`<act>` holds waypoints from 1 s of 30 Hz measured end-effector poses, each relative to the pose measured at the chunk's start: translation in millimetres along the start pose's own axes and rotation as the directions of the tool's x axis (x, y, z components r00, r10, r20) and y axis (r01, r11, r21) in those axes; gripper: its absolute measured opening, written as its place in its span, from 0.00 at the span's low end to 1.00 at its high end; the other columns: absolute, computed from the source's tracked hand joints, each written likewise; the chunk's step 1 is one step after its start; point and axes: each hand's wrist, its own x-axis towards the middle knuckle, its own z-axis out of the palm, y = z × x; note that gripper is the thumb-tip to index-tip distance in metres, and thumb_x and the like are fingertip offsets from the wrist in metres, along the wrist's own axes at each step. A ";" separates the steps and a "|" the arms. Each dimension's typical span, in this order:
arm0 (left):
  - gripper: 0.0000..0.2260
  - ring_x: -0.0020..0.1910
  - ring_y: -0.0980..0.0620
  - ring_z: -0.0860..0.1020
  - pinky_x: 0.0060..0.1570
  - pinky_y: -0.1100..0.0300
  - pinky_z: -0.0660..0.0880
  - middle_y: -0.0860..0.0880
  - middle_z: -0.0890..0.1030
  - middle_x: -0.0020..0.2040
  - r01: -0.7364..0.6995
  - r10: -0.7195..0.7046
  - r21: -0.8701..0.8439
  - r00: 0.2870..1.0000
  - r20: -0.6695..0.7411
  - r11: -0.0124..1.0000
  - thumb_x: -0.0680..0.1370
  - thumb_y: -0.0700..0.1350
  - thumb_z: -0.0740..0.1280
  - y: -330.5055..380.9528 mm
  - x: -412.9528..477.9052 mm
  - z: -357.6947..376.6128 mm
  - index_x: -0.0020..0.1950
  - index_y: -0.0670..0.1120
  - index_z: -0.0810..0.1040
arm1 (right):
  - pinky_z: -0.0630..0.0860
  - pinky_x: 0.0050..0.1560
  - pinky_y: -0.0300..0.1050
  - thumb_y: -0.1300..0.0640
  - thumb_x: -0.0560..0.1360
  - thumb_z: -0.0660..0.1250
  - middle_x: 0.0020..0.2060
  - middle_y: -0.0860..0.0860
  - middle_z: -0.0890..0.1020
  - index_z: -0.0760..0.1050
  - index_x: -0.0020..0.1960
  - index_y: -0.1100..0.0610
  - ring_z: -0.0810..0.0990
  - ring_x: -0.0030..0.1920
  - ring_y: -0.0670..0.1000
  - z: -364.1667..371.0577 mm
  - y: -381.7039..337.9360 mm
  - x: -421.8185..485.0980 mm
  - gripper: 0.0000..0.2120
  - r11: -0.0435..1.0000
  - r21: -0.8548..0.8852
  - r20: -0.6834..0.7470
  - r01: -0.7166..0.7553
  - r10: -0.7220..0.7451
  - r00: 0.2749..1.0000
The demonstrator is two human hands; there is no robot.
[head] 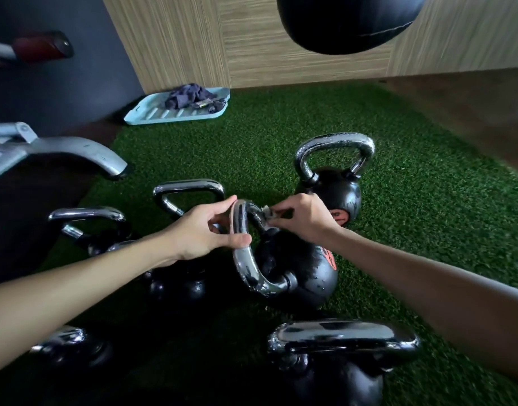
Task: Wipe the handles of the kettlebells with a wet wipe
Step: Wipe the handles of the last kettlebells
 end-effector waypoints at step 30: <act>0.60 0.65 0.55 0.79 0.71 0.50 0.71 0.53 0.80 0.67 0.024 -0.030 0.391 0.999 0.011 0.920 0.52 0.78 0.76 4.3 2.3 -21.1 0.80 0.60 0.60 | 0.69 0.32 0.30 0.53 0.66 0.83 0.37 0.43 0.87 0.87 0.51 0.48 0.76 0.30 0.37 -13.1 -61.4 -56.8 0.14 0.901 0.433 0.153 -0.038 -0.032 0.988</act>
